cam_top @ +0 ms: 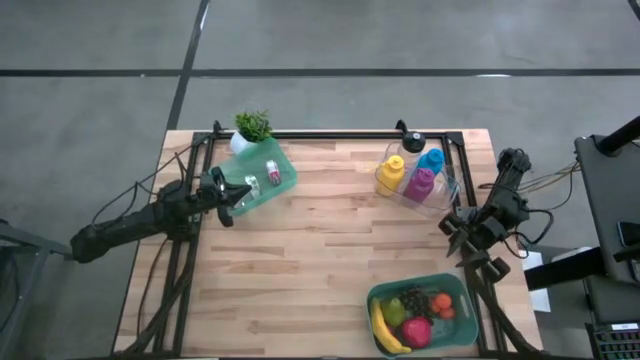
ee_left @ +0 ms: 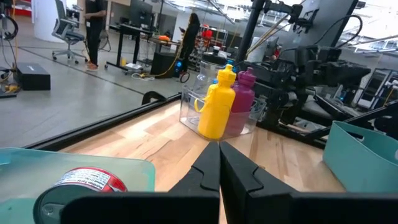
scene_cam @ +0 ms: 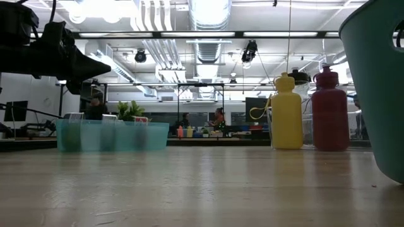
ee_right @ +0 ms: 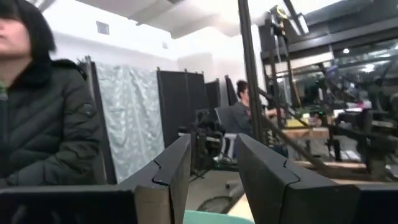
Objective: Pick & Place Food Item
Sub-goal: Return to Home Position
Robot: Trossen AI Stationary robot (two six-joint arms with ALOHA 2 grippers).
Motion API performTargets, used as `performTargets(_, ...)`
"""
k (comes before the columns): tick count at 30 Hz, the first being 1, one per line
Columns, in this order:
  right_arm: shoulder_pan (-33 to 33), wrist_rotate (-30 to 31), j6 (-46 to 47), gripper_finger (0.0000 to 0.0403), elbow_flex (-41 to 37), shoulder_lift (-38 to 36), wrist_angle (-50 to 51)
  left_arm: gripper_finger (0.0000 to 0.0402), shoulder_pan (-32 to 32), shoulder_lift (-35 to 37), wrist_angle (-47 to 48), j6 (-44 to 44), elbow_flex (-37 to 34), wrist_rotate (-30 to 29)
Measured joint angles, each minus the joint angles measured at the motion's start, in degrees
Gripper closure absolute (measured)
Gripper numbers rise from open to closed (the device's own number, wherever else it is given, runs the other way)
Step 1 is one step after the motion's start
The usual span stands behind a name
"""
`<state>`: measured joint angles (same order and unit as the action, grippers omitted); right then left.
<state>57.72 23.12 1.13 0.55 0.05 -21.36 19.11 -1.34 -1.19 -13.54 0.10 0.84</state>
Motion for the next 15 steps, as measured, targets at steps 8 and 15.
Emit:
performTargets(8,0.0,1.4,1.6,0.0277,0.2,0.2,4.5,0.0401,0.0,0.0,0.0,0.0,0.0,0.0)
performTargets(15,0.0,-1.8,5.8,0.0278,0.2,1.1,5.7,0.0401,0.0,0.0,0.0,0.0,0.0,0.0)
